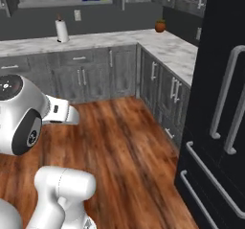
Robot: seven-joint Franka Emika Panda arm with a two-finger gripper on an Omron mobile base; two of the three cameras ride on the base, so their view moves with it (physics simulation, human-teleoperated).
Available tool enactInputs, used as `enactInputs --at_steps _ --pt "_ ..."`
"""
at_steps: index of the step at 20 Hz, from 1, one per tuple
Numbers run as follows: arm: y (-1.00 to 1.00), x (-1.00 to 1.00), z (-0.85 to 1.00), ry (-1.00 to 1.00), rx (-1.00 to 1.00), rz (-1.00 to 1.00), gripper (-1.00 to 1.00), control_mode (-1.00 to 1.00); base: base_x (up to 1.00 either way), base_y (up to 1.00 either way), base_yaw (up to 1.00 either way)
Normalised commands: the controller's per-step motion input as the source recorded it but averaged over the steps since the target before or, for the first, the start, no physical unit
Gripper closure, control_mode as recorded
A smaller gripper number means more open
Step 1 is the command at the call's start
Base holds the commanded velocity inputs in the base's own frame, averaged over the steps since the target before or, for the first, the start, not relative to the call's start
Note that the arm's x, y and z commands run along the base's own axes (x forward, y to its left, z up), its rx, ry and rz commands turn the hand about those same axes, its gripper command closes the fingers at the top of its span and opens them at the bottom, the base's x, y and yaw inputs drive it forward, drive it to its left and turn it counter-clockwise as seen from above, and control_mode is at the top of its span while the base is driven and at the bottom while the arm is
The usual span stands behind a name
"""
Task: Retrieve the tupperware and aluminum foil from the cabinet and place them on the dining counter near the plate with garlic and kebab skewer to prepare for storing leftovers.
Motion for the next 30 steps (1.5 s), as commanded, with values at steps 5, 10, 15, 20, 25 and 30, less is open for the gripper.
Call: enactInputs --at_steps 5,10,15,20,25,30 --pt "0.0 0.0 0.0 0.0 0.0 0.0 -1.0 1.0 1.0 0.13 0.12" --pt "0.0 0.0 0.0 0.0 0.0 0.0 -1.0 1.0 1.0 0.0 0.21" --pt "0.0 0.0 0.0 0.0 0.0 0.0 -1.0 1.0 1.0 0.0 0.12" --pt "0.0 0.0 0.0 0.0 0.0 0.0 -1.0 1.0 1.0 0.0 0.11" --pt "0.0 0.0 0.0 0.0 0.0 0.0 -1.0 1.0 1.0 0.0 0.1" --pt "0.0 0.0 0.0 0.0 0.0 0.0 -1.0 1.0 1.0 0.0 0.08"
